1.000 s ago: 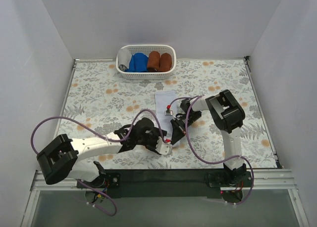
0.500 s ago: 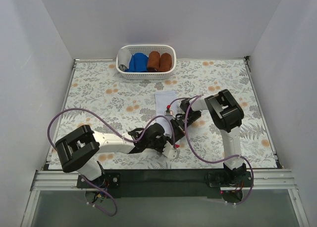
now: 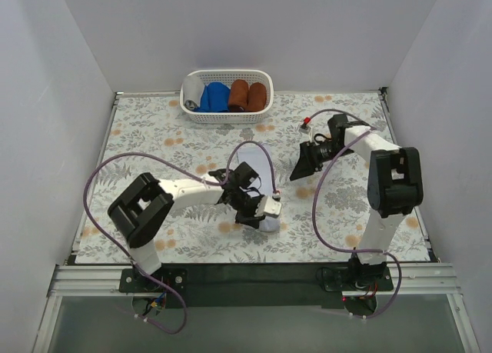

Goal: Roll the towels
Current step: Roll the towel

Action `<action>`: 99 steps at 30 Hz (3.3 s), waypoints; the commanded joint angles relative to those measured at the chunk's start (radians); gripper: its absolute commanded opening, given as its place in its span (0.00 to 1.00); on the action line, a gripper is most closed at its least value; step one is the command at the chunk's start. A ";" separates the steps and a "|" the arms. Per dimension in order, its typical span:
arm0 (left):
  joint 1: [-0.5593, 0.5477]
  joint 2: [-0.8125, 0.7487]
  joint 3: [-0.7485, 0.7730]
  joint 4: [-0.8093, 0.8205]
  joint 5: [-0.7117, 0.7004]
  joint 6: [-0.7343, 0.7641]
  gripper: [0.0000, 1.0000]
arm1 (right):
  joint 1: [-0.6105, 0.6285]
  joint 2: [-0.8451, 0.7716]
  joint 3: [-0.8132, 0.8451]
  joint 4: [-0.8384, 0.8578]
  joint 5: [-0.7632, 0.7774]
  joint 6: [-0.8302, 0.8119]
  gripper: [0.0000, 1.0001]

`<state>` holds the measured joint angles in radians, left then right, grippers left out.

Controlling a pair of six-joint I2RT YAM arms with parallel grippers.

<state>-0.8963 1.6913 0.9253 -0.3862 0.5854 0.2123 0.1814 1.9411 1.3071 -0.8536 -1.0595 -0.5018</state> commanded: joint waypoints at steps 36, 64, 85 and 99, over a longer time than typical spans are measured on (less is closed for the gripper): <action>0.359 0.722 0.635 -0.752 0.501 0.068 0.15 | 0.725 -0.436 -0.577 0.717 0.888 -0.164 0.28; 0.536 -0.232 -0.026 -0.097 0.219 -0.136 0.50 | 0.497 -0.009 -0.220 0.049 0.170 -0.145 0.01; -0.161 -0.276 -0.281 0.271 -0.357 0.119 0.53 | 0.362 0.321 -0.066 -0.073 0.024 -0.167 0.01; -0.127 -0.075 -0.119 -0.049 -0.106 -0.028 0.06 | 0.158 0.047 0.018 -0.026 0.188 -0.038 0.36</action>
<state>-1.0496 1.5505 0.7708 -0.2611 0.3172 0.2520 0.4229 2.1189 1.2781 -0.9657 -1.0168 -0.5571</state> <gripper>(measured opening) 0.209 0.347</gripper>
